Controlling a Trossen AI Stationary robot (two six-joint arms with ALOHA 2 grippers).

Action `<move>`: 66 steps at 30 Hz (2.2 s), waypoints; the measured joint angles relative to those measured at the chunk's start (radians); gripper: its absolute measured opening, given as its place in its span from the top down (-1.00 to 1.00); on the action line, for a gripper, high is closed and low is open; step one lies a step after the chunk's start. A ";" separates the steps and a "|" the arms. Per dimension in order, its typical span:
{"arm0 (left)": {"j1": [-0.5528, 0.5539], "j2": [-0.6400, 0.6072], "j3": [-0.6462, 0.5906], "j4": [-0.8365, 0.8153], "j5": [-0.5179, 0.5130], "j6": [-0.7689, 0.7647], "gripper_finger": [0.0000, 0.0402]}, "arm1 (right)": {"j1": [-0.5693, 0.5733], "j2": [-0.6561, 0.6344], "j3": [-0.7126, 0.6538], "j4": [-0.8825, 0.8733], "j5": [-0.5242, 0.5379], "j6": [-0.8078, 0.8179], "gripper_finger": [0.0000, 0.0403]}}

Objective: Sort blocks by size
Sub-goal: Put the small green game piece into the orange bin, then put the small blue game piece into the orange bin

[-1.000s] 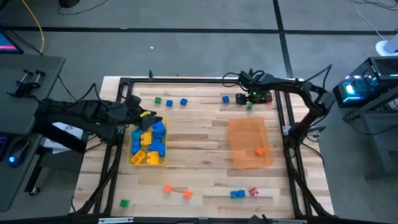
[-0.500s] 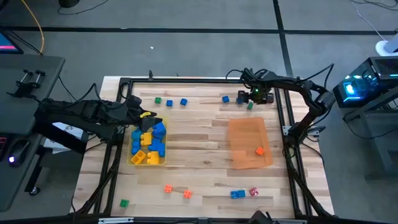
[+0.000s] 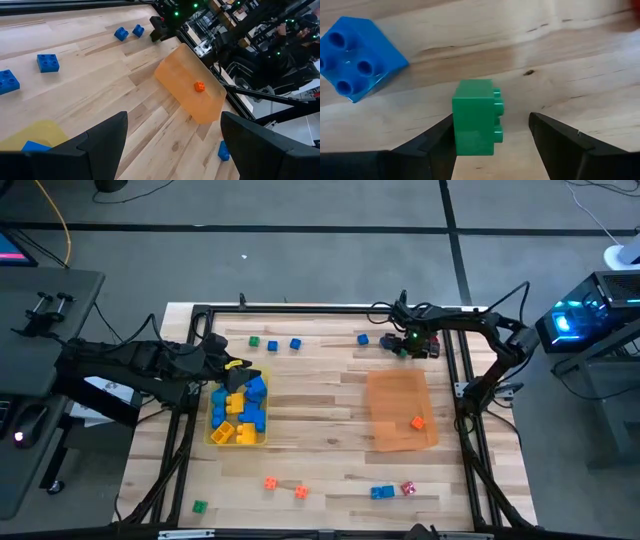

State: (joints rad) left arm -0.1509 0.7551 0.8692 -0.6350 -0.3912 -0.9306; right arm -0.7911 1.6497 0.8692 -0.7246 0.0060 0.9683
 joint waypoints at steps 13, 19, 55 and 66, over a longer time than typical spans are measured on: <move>0.000 0.000 0.000 0.001 0.001 -0.013 -0.52 | -0.016 0.001 0.013 0.105 0.087 -0.087 -0.07; 0.000 0.000 0.000 0.002 0.000 -0.026 -0.52 | -0.019 0.001 0.007 0.098 0.065 -0.087 -0.06; 0.000 0.000 0.000 0.004 -0.012 -0.009 -0.52 | 0.763 -0.451 0.000 -0.203 -0.037 -0.045 0.08; 0.000 0.000 0.000 0.004 -0.012 -0.009 -0.52 | 0.838 -0.447 0.135 -0.146 -0.261 -0.227 -0.48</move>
State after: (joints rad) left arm -0.1509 0.7547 0.8692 -0.6312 -0.4034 -0.9394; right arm 0.0468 1.2030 1.0038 -0.8706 -0.2552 0.7416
